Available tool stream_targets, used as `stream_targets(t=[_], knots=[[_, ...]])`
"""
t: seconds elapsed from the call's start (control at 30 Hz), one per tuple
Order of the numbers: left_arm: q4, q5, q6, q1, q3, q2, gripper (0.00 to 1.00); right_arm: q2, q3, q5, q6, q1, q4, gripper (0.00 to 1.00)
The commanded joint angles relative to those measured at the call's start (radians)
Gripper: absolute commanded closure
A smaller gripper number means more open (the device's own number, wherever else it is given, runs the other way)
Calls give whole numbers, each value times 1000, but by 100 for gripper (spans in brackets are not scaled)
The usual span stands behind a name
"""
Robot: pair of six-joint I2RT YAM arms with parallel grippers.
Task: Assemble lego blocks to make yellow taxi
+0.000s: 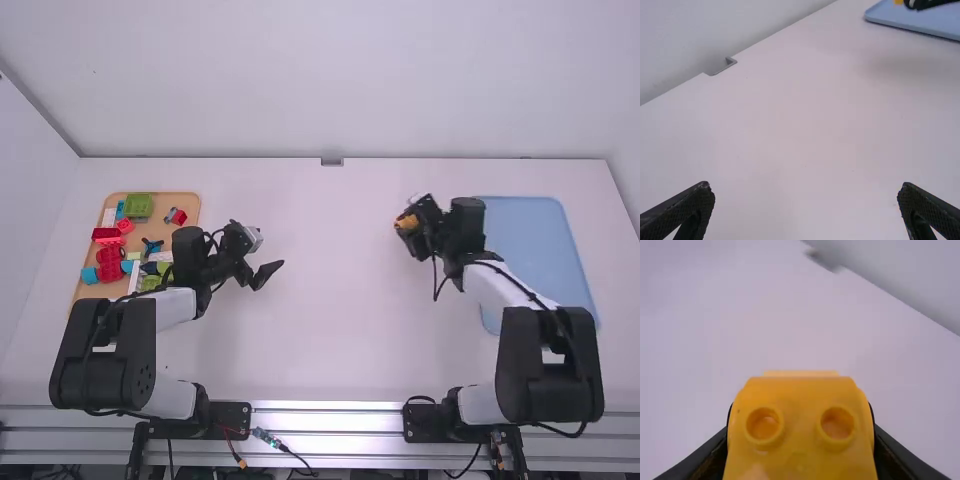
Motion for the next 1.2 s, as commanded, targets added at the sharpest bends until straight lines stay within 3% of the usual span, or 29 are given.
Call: stream_targets(t=[0.0,0.1,0.13,0.23,0.37,0.73,1.03,1.07,1.17], knots=[[9,10,-18,9,5,-25,1,-50,-9,125,84,-97,-31,79],[20,10,-35,9,4,-25,1,-66,-9,126,124,-258,-58,79],[21,10,-34,9,4,-25,1,-66,-9,127,127,-266,-59,78],[24,10,-32,10,3,-25,1,-55,-9,114,174,-390,-93,78],[23,10,-31,9,3,-25,1,22,-9,126,174,-464,-54,79],[24,10,-31,10,3,-25,1,215,-9,189,206,-546,82,80],[25,11,-31,10,3,-25,1,313,-9,181,206,-586,136,73],[28,10,-32,10,3,-25,1,317,-9,180,206,-586,136,71],[39,11,-32,10,3,-25,1,315,-9,181,206,-587,135,32]])
